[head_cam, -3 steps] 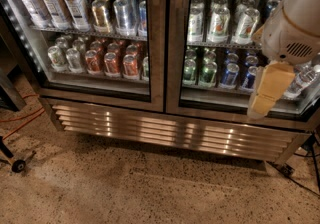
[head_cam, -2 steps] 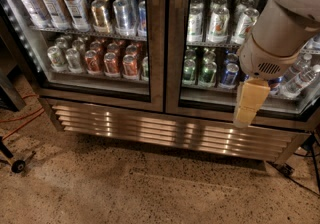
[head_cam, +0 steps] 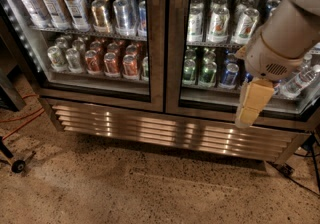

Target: Open left fridge door

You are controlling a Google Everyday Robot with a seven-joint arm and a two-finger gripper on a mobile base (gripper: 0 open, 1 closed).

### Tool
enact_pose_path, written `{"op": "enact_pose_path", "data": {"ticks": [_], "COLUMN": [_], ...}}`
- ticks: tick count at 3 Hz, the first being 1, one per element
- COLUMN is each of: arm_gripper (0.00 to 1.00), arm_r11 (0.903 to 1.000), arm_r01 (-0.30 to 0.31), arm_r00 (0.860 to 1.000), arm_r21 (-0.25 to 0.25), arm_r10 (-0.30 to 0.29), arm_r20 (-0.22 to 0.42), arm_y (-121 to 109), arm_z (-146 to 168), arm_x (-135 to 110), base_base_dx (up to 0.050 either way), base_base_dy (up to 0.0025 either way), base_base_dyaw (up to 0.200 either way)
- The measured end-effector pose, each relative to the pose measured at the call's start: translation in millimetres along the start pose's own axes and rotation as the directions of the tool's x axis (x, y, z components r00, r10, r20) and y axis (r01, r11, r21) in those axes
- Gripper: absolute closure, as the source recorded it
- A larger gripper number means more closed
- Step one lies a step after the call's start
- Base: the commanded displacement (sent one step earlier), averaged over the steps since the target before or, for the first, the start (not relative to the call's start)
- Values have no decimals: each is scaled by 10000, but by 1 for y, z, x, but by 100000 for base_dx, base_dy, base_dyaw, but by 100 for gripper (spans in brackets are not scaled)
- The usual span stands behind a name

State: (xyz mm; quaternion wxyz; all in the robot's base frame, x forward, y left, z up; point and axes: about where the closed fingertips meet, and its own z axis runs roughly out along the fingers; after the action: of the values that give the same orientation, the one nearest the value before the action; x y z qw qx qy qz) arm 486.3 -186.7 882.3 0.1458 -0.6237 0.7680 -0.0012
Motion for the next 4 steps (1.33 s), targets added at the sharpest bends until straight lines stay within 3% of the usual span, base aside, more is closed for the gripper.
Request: {"op": "enact_pose_path", "data": {"ticks": [1, 2, 3, 4], "arm_gripper": [0, 0, 0, 0], "arm_r11": [9993, 9939, 9920, 9921], "arm_r01": [-113, 687, 901, 890], "arm_r00": [9788, 9118, 8839, 8842], "arm_r21": [-363, -864, -885, -890], "arm_r10": [185, -274, -387, -375], "arm_r20": [2038, 4097, 4660, 4656], "arm_y": [-13, -7, -6, -6], "arm_z": [8, 7, 4, 4], "arm_x": [33, 36, 25, 24], "base_base_dx": [0, 0, 0, 0], "base_base_dy": [0, 0, 0, 0], "base_base_dyaw": [0, 0, 0, 0]}}
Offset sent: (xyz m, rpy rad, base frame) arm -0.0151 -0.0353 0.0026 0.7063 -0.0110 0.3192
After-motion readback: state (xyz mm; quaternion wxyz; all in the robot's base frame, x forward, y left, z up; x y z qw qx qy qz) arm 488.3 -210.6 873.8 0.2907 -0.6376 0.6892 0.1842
